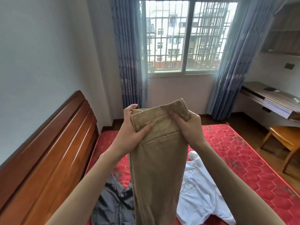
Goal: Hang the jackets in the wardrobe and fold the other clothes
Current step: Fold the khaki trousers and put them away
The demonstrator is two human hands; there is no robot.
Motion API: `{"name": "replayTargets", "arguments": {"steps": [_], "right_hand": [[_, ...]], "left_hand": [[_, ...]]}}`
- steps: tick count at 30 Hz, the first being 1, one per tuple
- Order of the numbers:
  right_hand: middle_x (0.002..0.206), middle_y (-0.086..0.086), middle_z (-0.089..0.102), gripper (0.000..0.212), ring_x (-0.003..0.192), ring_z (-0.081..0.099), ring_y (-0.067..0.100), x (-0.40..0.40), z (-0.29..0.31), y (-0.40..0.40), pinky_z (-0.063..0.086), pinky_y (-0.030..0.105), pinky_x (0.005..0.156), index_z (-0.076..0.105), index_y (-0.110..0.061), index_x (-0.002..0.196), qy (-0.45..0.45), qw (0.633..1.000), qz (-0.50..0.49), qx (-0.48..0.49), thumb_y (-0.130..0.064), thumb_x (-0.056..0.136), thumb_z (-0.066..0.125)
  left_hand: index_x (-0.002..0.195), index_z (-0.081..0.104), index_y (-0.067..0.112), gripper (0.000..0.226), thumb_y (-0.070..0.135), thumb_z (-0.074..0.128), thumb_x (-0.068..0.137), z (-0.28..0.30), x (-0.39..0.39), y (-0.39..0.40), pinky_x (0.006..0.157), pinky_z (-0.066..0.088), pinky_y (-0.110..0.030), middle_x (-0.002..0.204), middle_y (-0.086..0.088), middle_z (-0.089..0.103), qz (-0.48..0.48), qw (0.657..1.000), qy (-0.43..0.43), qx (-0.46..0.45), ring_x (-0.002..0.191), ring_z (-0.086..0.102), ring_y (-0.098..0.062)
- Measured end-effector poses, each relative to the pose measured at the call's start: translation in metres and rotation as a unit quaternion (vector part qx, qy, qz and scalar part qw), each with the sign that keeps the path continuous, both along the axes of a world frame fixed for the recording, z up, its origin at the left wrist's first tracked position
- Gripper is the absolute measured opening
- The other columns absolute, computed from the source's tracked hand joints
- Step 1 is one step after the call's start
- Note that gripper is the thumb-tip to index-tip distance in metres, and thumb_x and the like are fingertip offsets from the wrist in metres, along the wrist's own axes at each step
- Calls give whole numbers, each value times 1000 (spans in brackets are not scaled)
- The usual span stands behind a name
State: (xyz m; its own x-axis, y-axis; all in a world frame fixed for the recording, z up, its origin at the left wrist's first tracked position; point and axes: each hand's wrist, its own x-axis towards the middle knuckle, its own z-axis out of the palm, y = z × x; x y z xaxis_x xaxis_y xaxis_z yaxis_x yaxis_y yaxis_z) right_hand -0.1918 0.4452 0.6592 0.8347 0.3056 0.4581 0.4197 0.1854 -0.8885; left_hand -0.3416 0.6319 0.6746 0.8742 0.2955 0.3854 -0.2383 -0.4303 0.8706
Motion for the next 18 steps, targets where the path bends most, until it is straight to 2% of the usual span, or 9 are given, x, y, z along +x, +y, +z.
{"name": "replayTargets", "arguments": {"steps": [1, 3, 5, 7, 10, 12, 14, 16, 18], "right_hand": [[65, -15, 62, 30, 63, 54, 2, -1, 3, -3, 48, 21, 60, 68, -18, 69, -15, 1000, -21, -5, -38, 87, 82], [64, -15, 58, 34, 64, 51, 4, -1, 7, -14, 48, 27, 60, 66, -16, 72, -49, 997, -50, -39, -43, 89, 79], [70, -14, 65, 29, 68, 58, 4, 0, 11, -30, 51, 29, 65, 68, -20, 80, -72, 992, -66, -75, -45, 91, 77], [83, -14, 72, 20, 79, 68, 2, 5, 16, -52, 54, 23, 73, 70, -28, 93, -86, 989, -72, -101, -48, 91, 76], [96, -16, 75, 25, 91, 72, 3, 18, 28, -92, 56, 18, 79, 68, -33, 103, -101, 981, -61, -157, -53, 89, 77], [99, -14, 77, 30, 93, 74, 4, 28, 36, -119, 57, 18, 79, 69, -33, 102, -92, 977, -34, -188, -55, 85, 80], [101, -10, 79, 30, 95, 75, 8, 40, 43, -144, 58, 19, 78, 72, -32, 102, -78, 978, -4, -193, -50, 82, 85], [101, -5, 80, 28, 96, 77, 12, 53, 49, -167, 61, 24, 79, 77, -30, 103, -81, 980, 3, -182, -43, 81, 88], [100, 0, 81, 26, 93, 76, 12, 70, 53, -189, 64, 33, 81, 81, -22, 101, -95, 980, -6, -175, -38, 82, 88]], "left_hand": [[151, 29, 31, 73, 27, 76, 95, -5, 3, 0, 99, 52, -18, 127, 14, 61, 6, 998, -8, 62, 114, 66, -3], [147, 35, 29, 56, 26, 67, 101, -13, 9, -3, 98, 51, -22, 124, 17, 63, 16, 988, -42, 145, 112, 64, -3], [133, 42, 26, 31, 27, 57, 106, -19, 19, -10, 87, 55, -38, 108, 10, 68, 14, 983, -69, 171, 96, 67, -12], [118, 40, 25, 16, 30, 52, 107, -21, 31, -21, 69, 54, -45, 87, 10, 65, 9, 979, -90, 181, 76, 63, -19], [107, 35, 31, 15, 38, 49, 106, -18, 52, -44, 54, 45, -42, 73, 7, 59, 5, 977, -118, 175, 61, 55, -19], [104, 35, 32, 18, 42, 50, 106, -13, 68, -64, 51, 44, -39, 71, 2, 60, 15, 977, -133, 165, 59, 56, -19], [102, 35, 31, 24, 49, 51, 104, -7, 86, -83, 49, 42, -32, 73, 9, 62, 30, 978, -146, 149, 58, 55, -13], [99, 36, 26, 31, 50, 54, 103, -1, 104, -104, 49, 39, -22, 71, 19, 59, 32, 978, -155, 133, 56, 50, -6], [94, 37, 20, 37, 48, 60, 102, 3, 122, -126, 51, 37, -16, 67, 21, 55, 36, 980, -156, 114, 55, 45, -3]]}}
